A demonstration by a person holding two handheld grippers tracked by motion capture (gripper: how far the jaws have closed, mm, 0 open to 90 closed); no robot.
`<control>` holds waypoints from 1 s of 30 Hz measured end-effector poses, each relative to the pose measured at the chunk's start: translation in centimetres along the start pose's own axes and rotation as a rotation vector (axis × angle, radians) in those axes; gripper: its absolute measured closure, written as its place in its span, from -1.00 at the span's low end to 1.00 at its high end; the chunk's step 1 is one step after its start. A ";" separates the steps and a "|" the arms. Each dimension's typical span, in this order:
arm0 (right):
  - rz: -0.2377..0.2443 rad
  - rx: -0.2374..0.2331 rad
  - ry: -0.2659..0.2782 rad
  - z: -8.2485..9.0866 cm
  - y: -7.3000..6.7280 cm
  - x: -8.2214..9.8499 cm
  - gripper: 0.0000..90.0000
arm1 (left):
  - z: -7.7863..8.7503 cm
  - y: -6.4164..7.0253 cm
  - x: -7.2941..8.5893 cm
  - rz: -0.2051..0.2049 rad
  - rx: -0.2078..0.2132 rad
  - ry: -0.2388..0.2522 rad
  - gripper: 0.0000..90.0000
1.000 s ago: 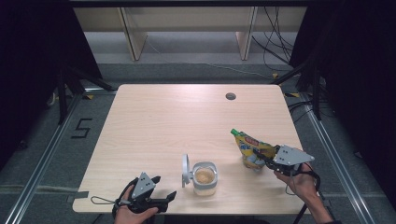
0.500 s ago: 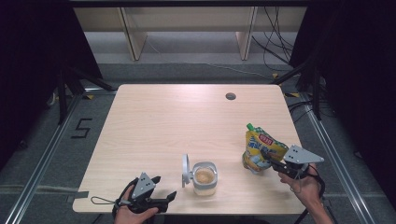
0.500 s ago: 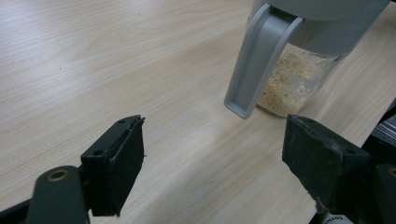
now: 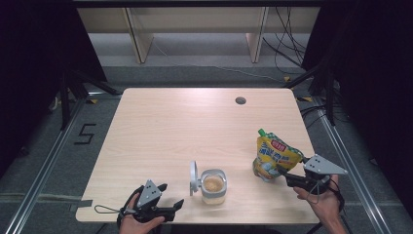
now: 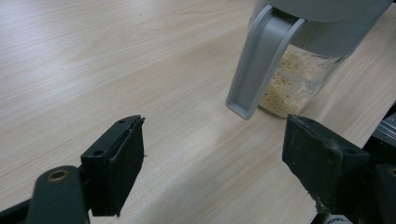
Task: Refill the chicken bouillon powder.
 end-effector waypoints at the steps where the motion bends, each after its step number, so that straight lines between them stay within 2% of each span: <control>1: -0.008 -0.003 -0.005 0.3 0.0 0.0 -0.23 | 0.0 0.0 0.0 0.001 0.001 -0.001 -0.55; 3: -0.035 -0.004 -0.015 0.6 -0.2 0.1 -0.26 | 0.0 0.0 0.0 -0.002 0.002 0.000 -0.55; 4: -0.062 -0.008 -0.052 1.0 -0.4 0.2 -0.27 | 0.0 0.0 0.0 0.000 0.004 0.001 -0.55; 9: -0.099 0.001 -0.092 1.9 -0.4 0.6 -0.35 | -0.1 0.0 0.0 -0.001 0.004 -0.004 -0.55; 10: -0.082 0.001 -0.077 1.9 -0.2 0.7 -0.37 | -0.1 0.0 0.0 -0.001 0.005 -0.002 -0.55; 11: -0.114 -0.004 -0.094 2.2 -0.4 0.7 -0.39 | -0.1 0.0 0.0 0.000 0.004 0.001 -0.55; 12: -0.122 -0.002 -0.094 2.4 -0.4 0.8 -0.42 | 0.0 0.0 0.0 -0.001 0.004 0.000 -0.55; 13: -0.116 -0.012 -0.077 2.5 -0.3 0.9 -0.43 | -0.1 0.0 0.0 0.000 0.003 0.000 -0.55; 15: -0.123 -0.015 -0.092 2.8 -0.5 1.1 -0.43 | -0.1 0.0 0.0 -0.002 0.004 -0.002 -0.55; 16: -0.130 -0.011 -0.105 3.1 -0.6 1.2 -0.44 | -0.2 0.1 0.1 0.022 0.006 0.004 -0.55; 17: -0.105 -0.005 -0.107 3.2 -0.6 1.4 -0.45 | -0.1 0.1 0.1 0.016 0.002 -0.005 -0.55; 19: -0.145 -0.024 -0.135 3.6 -1.2 1.5 -0.47 | -0.1 0.1 0.1 0.022 0.005 0.003 -0.55; 21: -0.110 -0.025 -0.129 3.6 -1.2 1.8 -0.48 | -0.1 0.1 0.1 0.020 0.004 0.004 -0.55; 22: -0.131 -0.027 -0.151 3.9 -1.5 1.8 -0.49 | -0.1 0.1 0.1 0.021 0.004 0.004 -0.55; 23: -0.097 -0.040 -0.135 3.8 -1.4 1.9 -0.49 | -0.1 0.1 0.1 0.021 0.004 0.005 -0.55; 24: -0.128 -0.044 -0.153 4.0 -1.7 2.0 -0.48 | -0.2 0.1 0.1 0.025 0.005 0.007 -0.55; 25: -0.097 -0.035 -0.148 4.1 -1.6 2.0 -0.49 | -0.2 0.1 0.1 0.025 0.005 0.005 -0.55; 26: -0.132 -0.049 -0.169 4.3 -2.0 2.1 -0.49 | -0.2 0.1 0.0 0.023 0.004 0.004 -0.55; 27: -0.117 -0.051 -0.169 4.3 -2.1 2.2 -0.49 | -0.2 0.1 0.0 0.020 0.004 0.001 -0.55; 28: -0.133 -0.053 -0.183 4.5 -2.3 2.3 -0.49 | -0.2 0.1 0.0 0.021 0.005 0.003 -0.55; 30: -0.122 -0.060 -0.188 4.7 -2.5 2.4 -0.50 | -0.2 0.1 -0.1 0.002 0.002 -0.001 -0.55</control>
Point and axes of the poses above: each handheld gripper's, and its own axes: z roughly backward along the jaws, x roughly out of its underside, y roughly to its right, the point moved 3 cm from there along -z, roughly forward along the jaws, and after that the axes turned 14 degrees about x, right-handed, at the moved point
